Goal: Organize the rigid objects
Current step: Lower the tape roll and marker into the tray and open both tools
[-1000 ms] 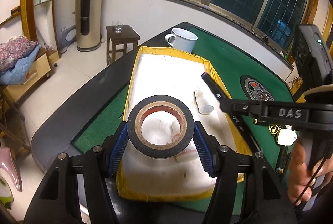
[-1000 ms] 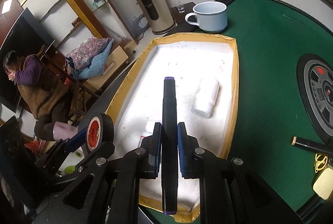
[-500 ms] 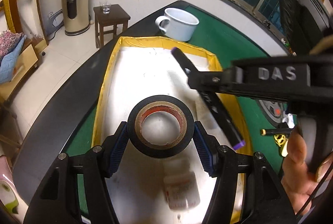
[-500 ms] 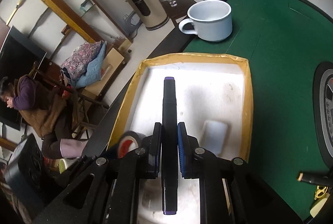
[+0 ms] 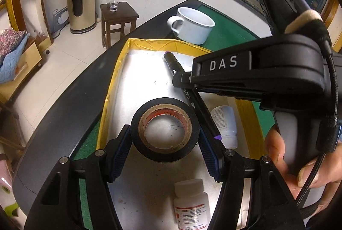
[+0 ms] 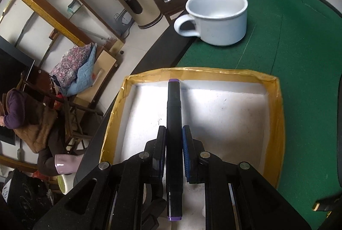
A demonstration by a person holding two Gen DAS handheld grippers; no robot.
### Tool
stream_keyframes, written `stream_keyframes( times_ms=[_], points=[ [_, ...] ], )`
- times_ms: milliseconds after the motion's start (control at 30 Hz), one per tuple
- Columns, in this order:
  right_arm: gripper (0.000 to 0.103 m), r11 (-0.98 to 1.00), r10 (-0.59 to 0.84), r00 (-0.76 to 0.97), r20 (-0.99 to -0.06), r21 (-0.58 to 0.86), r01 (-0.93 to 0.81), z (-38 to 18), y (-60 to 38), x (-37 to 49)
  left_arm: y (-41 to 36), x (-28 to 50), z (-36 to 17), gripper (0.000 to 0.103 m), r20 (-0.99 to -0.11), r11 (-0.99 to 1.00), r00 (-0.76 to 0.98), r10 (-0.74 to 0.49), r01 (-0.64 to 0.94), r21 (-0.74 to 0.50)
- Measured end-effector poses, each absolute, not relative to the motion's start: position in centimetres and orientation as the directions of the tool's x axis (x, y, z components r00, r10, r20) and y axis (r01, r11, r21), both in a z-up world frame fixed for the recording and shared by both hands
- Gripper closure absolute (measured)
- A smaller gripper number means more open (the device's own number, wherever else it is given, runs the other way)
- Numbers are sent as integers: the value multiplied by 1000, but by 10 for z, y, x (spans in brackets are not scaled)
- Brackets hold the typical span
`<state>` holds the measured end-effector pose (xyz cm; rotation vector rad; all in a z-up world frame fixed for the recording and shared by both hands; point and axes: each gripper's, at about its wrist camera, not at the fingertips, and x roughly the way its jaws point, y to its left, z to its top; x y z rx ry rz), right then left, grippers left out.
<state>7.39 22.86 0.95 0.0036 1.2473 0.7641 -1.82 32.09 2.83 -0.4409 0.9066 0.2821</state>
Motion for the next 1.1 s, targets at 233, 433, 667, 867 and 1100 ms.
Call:
stream_keyframes(
  times_ms=[233, 433, 667, 867, 1100],
  points=[
    [87, 752, 517, 98, -850, 396, -527, 9, 230, 74, 319, -15, 28, 38, -805, 884, 592, 41, -397, -248],
    [75, 743, 530, 124, -839, 389, -545, 21, 225, 70, 322, -19, 29, 36, -797, 869, 604, 13, -401, -290],
    [75, 704, 603, 112, -789, 462, -539, 40, 193, 53, 319, -38, 42, 36, -765, 838, 644, -2, -416, -353],
    [75, 686, 633, 113, -765, 488, -540, 48, 169, 39, 301, -48, 48, 36, -755, 846, 655, 8, -407, -344],
    [75, 668, 652, 123, -748, 489, -561, 49, 143, 23, 269, -69, 57, 36, -728, 864, 672, 136, -439, -244]
  ],
)
